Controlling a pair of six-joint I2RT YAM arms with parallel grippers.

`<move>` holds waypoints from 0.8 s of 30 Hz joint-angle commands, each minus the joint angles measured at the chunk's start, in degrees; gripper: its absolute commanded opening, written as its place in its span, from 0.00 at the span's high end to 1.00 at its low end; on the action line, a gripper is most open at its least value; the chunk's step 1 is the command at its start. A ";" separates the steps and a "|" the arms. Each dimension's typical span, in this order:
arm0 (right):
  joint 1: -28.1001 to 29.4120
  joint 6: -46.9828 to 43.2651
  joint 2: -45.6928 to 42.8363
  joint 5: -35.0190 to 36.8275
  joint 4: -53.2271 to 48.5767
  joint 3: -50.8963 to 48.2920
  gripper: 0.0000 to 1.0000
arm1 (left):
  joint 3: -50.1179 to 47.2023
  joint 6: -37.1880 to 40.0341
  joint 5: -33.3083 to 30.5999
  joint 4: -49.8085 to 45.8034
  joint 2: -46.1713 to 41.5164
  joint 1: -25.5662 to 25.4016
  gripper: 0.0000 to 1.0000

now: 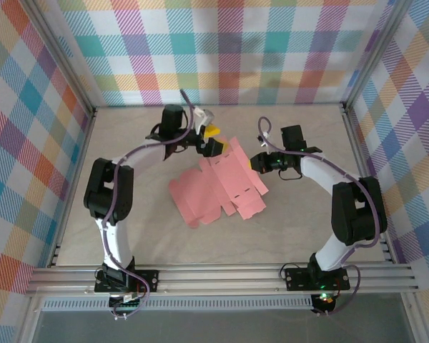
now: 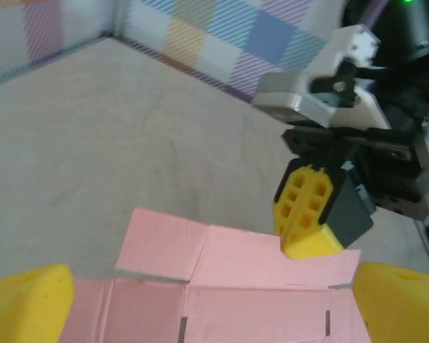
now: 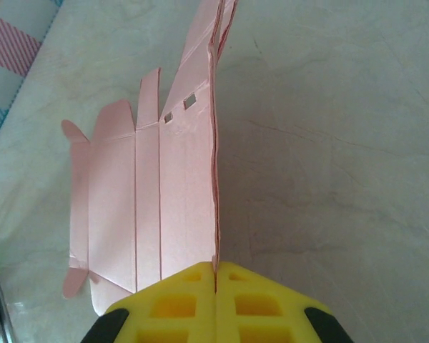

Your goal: Fold the paper box

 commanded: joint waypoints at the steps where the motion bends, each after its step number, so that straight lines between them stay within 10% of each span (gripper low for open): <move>1: -0.50 -3.83 -0.78 -5.38 -0.87 0.88 1.00 | 16.90 45.21 14.34 -47.71 7.02 1.31 0.00; 5: -0.57 -7.59 -0.66 -7.42 -3.91 2.48 1.00 | 43.81 72.27 21.96 -84.76 22.63 3.91 0.05; 8: -0.53 -9.16 -0.53 -7.83 -5.80 3.47 1.00 | 55.82 75.44 21.15 -92.71 29.73 4.08 0.05; 15: -0.49 -10.75 0.59 -9.06 -7.42 4.60 1.00 | 46.87 49.38 12.02 -63.25 26.92 1.25 0.03; 24: 0.44 -12.75 0.40 -10.45 -9.16 4.82 1.00 | 54.28 44.81 11.07 -61.53 31.41 0.20 0.03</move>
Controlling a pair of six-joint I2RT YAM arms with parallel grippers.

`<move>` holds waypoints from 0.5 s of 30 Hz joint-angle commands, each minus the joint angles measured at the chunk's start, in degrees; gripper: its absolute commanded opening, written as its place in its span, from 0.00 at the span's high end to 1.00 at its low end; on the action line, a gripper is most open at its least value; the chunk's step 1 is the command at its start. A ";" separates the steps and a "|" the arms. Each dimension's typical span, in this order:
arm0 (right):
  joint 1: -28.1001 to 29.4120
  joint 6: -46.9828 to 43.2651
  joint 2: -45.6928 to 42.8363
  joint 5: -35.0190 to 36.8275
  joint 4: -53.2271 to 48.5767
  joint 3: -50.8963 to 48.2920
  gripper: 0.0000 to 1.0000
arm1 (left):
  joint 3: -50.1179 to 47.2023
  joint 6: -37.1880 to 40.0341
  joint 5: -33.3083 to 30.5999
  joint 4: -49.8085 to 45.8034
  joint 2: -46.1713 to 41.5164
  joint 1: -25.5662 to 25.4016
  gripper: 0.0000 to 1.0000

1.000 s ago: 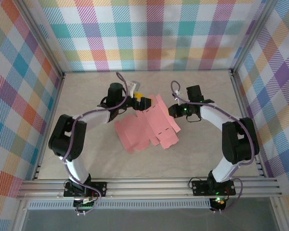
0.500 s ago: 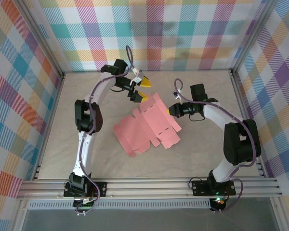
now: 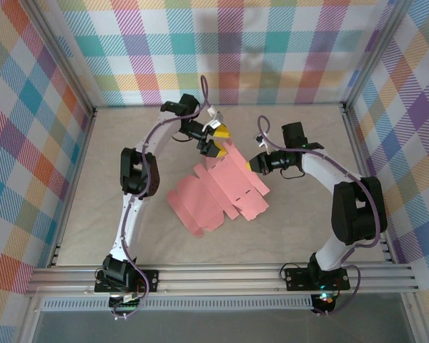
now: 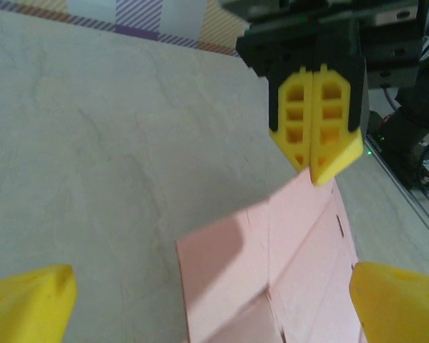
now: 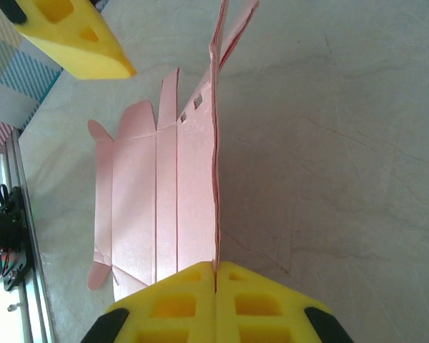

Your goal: Fold the paper box

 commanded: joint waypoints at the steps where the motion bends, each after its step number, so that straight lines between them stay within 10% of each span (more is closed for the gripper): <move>1: 0.65 -2.57 0.21 -3.23 -1.78 1.65 1.00 | 2.60 -2.41 0.82 1.81 1.31 -0.05 0.03; 15: 0.79 -2.27 0.37 -1.85 -2.75 2.75 1.00 | 2.92 4.66 0.38 -6.38 0.32 -0.84 0.51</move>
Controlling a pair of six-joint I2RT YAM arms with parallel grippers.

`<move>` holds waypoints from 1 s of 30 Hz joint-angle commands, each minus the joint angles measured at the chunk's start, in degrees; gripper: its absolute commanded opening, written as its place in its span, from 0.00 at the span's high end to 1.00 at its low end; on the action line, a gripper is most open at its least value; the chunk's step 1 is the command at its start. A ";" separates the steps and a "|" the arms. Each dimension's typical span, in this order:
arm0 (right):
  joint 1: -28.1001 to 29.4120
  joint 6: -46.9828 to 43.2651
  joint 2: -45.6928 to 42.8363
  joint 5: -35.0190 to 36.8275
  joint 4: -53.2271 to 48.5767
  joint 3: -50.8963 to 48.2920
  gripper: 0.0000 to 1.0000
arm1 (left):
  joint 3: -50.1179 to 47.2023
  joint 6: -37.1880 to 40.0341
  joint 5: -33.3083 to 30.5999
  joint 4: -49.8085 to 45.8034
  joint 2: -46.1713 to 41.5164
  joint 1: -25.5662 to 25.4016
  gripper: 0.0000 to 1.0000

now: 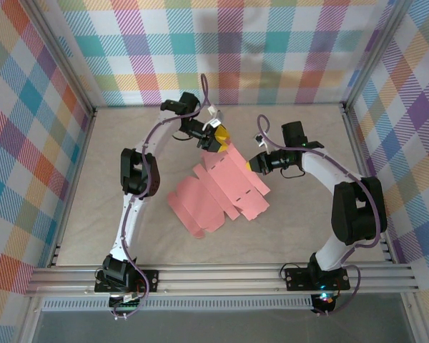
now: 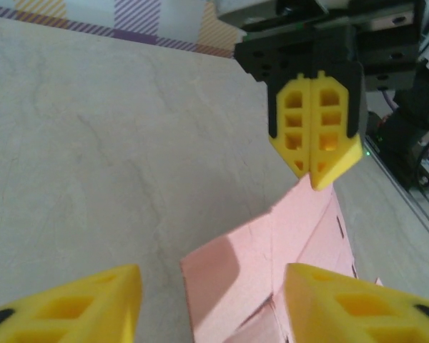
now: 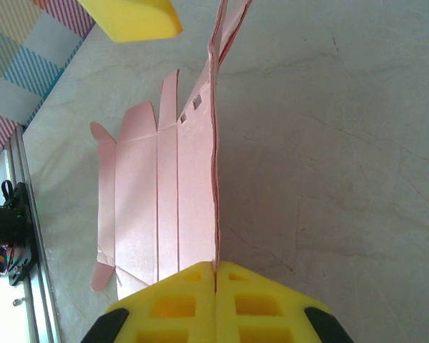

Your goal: Fold the paper box

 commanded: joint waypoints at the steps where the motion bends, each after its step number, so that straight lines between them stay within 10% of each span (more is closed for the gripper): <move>1: 0.55 -1.69 0.33 -1.75 -0.86 1.68 1.00 | 1.57 3.23 0.63 -3.67 0.05 -0.40 0.55; 16: 0.63 0.09 0.60 1.90 0.16 1.92 1.00 | -3.00 6.20 -1.67 -5.79 -4.62 -0.92 0.76; 30: 0.93 2.43 0.21 4.42 1.49 1.44 1.00 | -20.77 -8.70 -13.67 17.79 -14.79 -4.87 0.86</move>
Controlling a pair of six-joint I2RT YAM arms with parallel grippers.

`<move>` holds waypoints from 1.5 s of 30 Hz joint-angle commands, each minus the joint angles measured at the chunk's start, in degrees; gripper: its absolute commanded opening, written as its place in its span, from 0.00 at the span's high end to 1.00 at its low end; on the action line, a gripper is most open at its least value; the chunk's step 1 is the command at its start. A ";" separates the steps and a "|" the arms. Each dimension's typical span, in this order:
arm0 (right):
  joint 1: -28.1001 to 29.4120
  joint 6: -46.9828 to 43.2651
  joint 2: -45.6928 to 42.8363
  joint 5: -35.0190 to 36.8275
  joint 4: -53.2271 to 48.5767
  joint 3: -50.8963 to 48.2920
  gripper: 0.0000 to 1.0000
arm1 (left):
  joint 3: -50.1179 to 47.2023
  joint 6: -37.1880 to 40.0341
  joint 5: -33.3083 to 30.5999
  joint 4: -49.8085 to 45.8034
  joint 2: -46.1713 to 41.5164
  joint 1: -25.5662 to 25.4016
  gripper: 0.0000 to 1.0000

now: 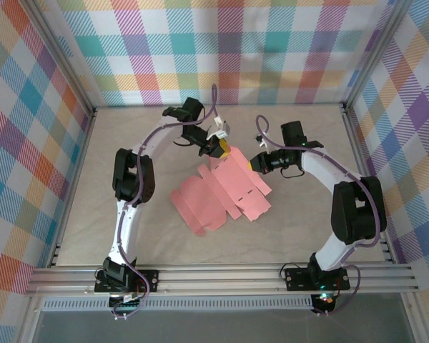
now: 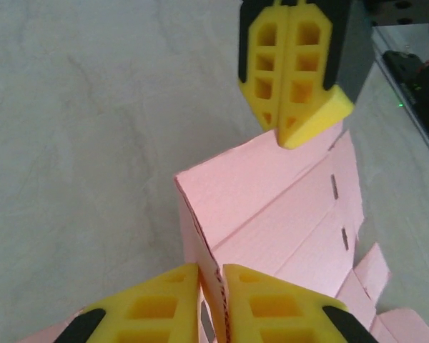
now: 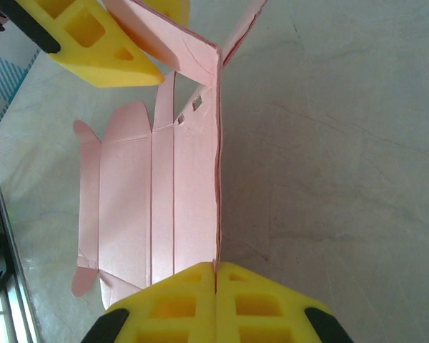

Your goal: Fold the paper box

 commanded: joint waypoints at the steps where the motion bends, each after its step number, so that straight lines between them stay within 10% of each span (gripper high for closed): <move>1: 0.61 0.29 -0.21 -0.46 1.93 0.91 1.00 | -1.19 -4.07 -1.22 5.25 -2.69 -1.46 0.88; 7: 0.79 1.54 -0.86 1.20 2.92 -0.05 1.00 | -3.13 -9.79 -5.19 9.89 -3.80 -2.19 0.92; 23: 1.13 12.92 -3.60 7.13 12.50 -5.01 1.00 | -36.25 -40.72 -39.84 58.45 -18.64 -13.75 0.89; 45: 1.13 15.30 -1.93 9.08 14.31 -5.20 1.00 | -47.16 -43.72 -59.54 71.36 -19.63 -28.10 0.76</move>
